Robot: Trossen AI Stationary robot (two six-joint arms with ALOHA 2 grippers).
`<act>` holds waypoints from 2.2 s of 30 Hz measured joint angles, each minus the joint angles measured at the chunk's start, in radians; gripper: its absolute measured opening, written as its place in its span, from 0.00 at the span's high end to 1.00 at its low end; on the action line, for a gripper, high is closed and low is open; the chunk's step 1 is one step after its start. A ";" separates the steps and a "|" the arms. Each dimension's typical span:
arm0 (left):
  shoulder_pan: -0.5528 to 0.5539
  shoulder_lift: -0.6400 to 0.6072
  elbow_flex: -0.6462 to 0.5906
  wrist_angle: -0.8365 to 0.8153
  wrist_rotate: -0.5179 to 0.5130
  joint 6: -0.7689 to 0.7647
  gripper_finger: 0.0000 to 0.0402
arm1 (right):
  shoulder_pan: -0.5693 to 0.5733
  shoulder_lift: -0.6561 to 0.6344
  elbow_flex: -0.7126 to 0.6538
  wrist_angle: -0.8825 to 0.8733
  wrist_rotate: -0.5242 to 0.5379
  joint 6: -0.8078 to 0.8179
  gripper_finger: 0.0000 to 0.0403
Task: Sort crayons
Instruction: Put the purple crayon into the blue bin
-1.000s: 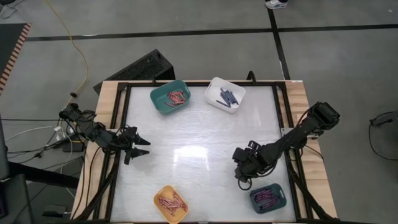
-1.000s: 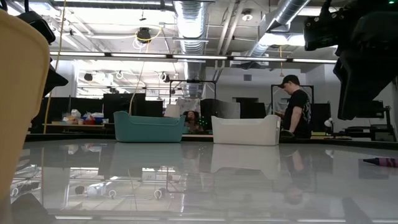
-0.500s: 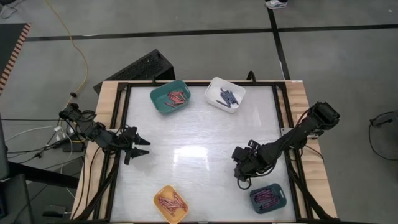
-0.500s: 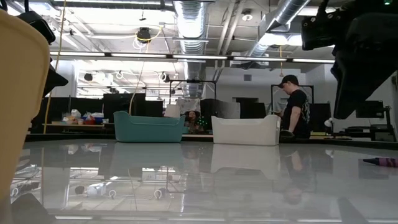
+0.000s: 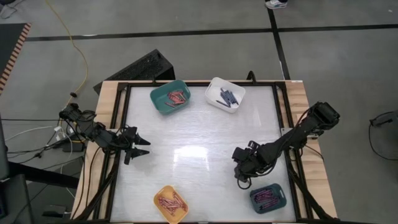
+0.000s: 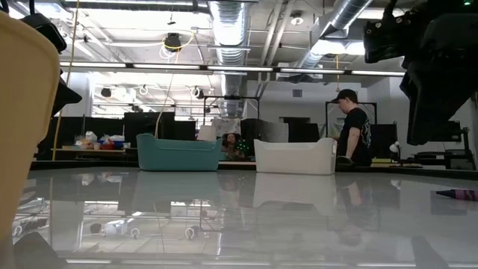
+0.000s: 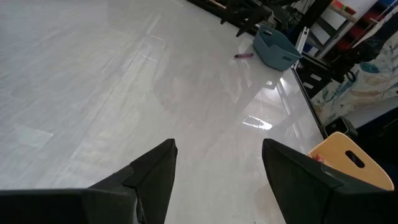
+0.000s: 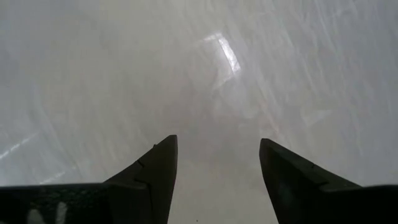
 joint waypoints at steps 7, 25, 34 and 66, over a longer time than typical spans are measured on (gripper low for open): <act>0.000 0.000 0.000 0.000 0.000 0.000 0.43 | 0.000 0.000 0.000 0.000 0.001 0.000 0.45; 0.000 0.000 0.000 0.000 0.000 0.000 0.43 | -0.006 0.000 0.000 0.000 -0.189 0.051 0.45; 0.000 0.000 0.000 0.000 0.000 0.000 0.43 | 0.010 0.000 0.000 0.000 -0.133 0.156 0.45; 0.000 0.000 0.000 0.000 0.000 0.000 0.43 | 0.091 0.045 0.000 0.071 -0.001 0.187 0.45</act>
